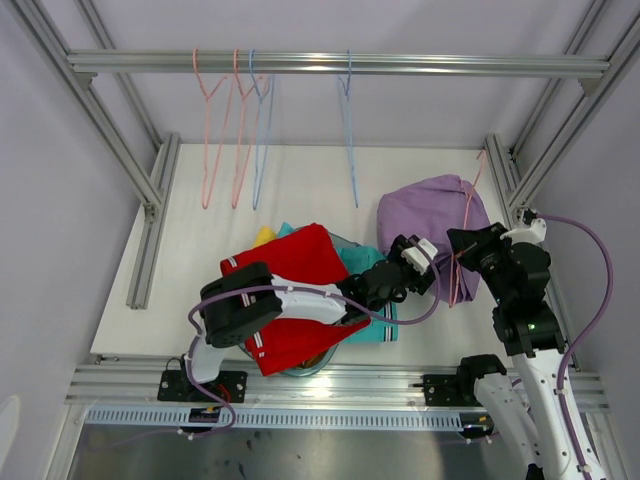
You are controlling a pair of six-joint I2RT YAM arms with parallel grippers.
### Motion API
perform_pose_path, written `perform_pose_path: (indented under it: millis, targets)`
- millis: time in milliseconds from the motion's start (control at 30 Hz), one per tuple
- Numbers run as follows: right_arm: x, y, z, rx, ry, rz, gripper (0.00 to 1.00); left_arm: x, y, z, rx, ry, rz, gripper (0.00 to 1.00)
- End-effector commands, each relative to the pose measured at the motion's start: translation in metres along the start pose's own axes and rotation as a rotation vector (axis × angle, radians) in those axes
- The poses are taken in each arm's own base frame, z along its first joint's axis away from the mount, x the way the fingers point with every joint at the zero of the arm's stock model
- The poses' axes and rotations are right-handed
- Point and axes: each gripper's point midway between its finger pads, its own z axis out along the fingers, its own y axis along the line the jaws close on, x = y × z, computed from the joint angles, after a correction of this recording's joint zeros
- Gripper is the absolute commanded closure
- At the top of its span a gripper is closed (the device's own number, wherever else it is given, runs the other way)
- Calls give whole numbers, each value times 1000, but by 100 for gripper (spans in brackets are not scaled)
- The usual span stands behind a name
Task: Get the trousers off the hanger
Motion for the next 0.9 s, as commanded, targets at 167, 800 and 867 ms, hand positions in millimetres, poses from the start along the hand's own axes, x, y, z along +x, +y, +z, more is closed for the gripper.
perform_pose_path:
  millis: [167, 800, 867]
  targets:
    - [-18, 25, -9, -94, -43, 2, 100, -12, 0, 18, -11, -59, -8, 29]
    - [-15, 27, -11, -120, -30, 2, 100, -2, 17, 28, -41, -43, -8, 40]
    - [-14, 26, -10, -117, -27, 1, 100, 0, 14, 28, -29, -39, -30, 39]
